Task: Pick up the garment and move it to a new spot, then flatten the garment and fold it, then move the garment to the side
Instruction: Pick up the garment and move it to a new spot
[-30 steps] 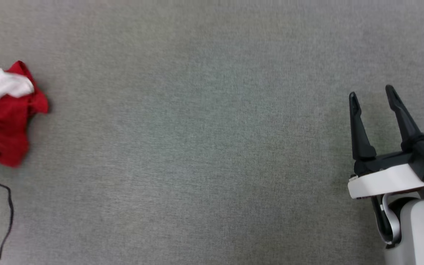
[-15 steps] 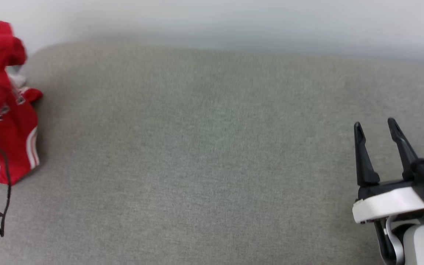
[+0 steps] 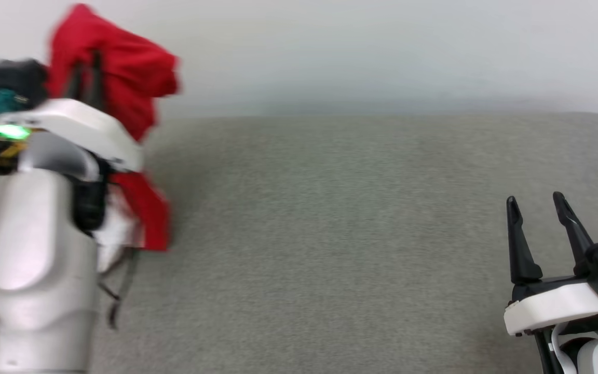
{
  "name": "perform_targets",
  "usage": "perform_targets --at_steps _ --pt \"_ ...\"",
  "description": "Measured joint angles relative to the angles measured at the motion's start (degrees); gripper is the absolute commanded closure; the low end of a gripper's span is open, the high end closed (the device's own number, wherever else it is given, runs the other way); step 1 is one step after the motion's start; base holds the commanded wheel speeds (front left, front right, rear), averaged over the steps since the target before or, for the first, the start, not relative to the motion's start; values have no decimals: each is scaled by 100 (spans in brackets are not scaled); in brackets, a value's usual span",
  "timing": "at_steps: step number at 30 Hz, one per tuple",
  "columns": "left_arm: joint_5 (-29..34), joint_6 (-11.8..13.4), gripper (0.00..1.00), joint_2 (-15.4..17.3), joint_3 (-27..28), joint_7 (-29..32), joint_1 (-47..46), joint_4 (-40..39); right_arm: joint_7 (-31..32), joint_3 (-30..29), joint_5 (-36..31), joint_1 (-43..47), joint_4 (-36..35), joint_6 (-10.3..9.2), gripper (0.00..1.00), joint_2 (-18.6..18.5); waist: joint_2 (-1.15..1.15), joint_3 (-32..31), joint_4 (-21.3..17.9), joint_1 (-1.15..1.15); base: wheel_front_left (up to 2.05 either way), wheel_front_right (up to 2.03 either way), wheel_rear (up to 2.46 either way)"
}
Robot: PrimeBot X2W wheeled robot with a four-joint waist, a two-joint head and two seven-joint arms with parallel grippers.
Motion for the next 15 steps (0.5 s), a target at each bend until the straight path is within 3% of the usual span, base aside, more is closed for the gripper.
perform_targets --at_steps 9,15 --pt "-154 -252 100 -1062 -940 -389 620 -474 142 38 4 103 -160 0 0 2 0 -94 -712 0 0 0 0" --pt "-233 -281 100 -1347 -1783 -532 1271 -794 140 41 98 96 -220 0 0 3 0 164 -966 1 0 0 0"
